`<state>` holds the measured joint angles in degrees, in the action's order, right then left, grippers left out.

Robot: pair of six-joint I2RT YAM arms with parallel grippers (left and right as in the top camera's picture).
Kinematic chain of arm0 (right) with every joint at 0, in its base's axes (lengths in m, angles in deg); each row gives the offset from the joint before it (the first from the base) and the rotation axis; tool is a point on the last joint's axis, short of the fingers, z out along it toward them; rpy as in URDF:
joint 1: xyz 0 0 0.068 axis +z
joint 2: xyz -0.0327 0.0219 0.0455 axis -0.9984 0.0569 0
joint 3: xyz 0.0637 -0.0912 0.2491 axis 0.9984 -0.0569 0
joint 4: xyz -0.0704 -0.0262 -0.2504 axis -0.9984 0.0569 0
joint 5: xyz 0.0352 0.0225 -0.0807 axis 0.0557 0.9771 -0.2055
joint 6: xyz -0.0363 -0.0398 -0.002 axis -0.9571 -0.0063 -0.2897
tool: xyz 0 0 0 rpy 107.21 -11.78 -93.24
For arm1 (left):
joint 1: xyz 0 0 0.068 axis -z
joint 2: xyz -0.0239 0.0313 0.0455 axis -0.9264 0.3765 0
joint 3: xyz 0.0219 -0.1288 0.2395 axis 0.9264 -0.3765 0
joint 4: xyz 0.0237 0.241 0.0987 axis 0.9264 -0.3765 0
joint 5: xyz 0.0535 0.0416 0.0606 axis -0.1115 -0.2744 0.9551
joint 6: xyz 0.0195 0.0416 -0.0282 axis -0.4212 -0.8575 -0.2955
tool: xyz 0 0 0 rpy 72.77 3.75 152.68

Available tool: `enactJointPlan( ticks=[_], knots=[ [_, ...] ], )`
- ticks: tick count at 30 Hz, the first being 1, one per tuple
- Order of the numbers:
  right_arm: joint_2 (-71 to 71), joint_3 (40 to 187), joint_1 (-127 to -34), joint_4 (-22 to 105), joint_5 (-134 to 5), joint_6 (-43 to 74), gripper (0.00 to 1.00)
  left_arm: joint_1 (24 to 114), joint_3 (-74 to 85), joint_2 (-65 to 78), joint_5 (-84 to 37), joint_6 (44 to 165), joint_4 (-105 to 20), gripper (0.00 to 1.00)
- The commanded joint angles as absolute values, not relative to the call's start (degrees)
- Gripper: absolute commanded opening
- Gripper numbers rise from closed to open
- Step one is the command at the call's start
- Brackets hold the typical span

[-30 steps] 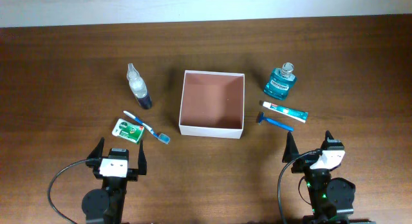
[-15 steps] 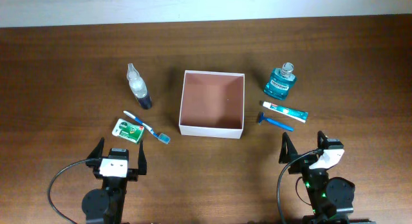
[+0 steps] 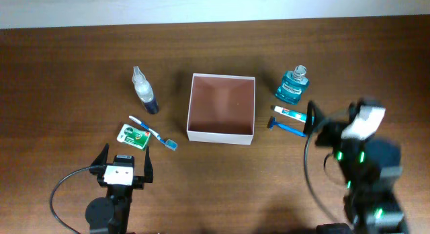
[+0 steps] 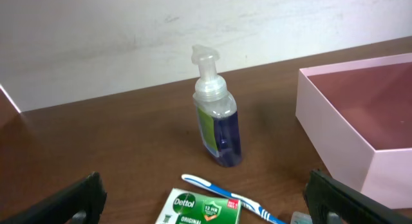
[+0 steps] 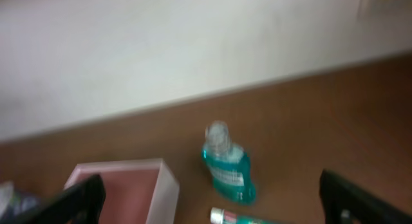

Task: Pack container
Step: 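Move the right gripper to the teal Listerine bottle and grasp it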

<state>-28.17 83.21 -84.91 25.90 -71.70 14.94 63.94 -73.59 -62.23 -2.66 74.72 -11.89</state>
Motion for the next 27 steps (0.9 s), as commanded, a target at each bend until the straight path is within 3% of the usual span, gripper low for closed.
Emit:
enactJointPlan(
  ticks=[1, 6, 10, 13, 15, 17, 21, 27],
  knots=[
    [-13.9, 98.9, -84.5, 34.9, -73.0, 15.2, 0.98, 63.7, -73.9, -62.3, -2.1, 75.0, -12.0, 0.99],
    [3.7, 121.4, -84.5, 52.4, -66.6, 15.2, 0.98, 63.7, -73.9, -62.3, -2.1, 75.0, -12.0, 0.99],
    [12.9, 132.1, -84.6, 57.8, -76.2, 15.1, 0.98, 63.7, -73.9, -62.3, -2.1, 75.0, -12.0, 0.99],
    [15.5, 132.2, -84.3, 56.1, -72.8, 9.5, 1.00, 63.7, -73.9, -62.3, -2.1, 75.0, -12.0, 0.99],
    [17.2, 132.2, -83.4, 55.9, -71.1, 6.1, 0.93, 63.7, -73.9, -62.3, -2.1, 75.0, -12.0, 0.99],
    [18.7, 132.2, -82.2, 55.9, -73.2, 5.1, 0.88, 63.7, -73.9, -62.3, -2.1, 75.0, -12.0, 0.99],
    [22.5, 132.2, -79.6, 56.2, -82.4, 5.0, 0.87, 63.7, -73.9, -62.3, -2.1, 75.0, -12.0, 0.99],
    [27.9, 132.2, -77.3, 55.7, -85.8, 5.0, 0.84, 63.7, -73.9, -62.3, -2.1, 75.0, -12.0, 0.99]
  ],
)
